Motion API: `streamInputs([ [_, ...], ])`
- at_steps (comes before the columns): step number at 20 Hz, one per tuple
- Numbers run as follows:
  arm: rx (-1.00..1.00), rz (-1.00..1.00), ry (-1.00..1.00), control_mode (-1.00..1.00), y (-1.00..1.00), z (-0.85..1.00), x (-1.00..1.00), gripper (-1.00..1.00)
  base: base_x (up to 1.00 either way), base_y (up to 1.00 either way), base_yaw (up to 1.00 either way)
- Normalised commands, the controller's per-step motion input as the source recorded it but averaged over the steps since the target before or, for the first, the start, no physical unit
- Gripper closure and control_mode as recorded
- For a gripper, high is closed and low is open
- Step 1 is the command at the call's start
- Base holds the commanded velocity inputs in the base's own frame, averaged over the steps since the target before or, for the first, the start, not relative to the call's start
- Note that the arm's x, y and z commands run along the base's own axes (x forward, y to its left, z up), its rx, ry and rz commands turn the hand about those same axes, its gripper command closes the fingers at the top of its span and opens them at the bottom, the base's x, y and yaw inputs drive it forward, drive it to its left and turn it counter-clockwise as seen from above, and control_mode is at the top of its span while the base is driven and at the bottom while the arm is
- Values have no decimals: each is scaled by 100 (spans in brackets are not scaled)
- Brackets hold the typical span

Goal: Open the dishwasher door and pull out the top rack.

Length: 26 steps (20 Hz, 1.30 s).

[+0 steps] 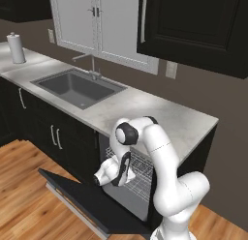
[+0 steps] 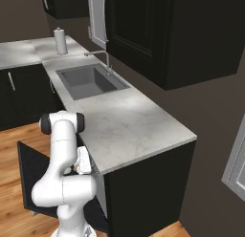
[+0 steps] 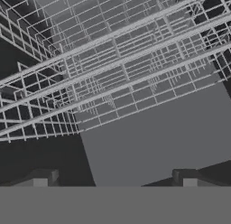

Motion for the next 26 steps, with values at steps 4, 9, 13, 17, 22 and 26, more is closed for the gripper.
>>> streamInputs([
  [4, 0, -5, -9, -100, -21, -3, 25, -100, 0, 0, 0],
  [9, 0, -2, -13, -100, -23, -43, 9, -100, 0, 0, 0],
  [13, 0, 0, -16, -100, -31, -61, 2, -100, 0, 0, 0],
  [17, 0, 0, -17, -100, -29, -50, 9, -100, 0, 0, 0],
  [22, 8, 0, -15, -100, -19, -19, 29, -100, 0, 0, 0],
  [26, 16, 0, -13, -100, -3, -18, 34, -100, 0, 0, 0],
])
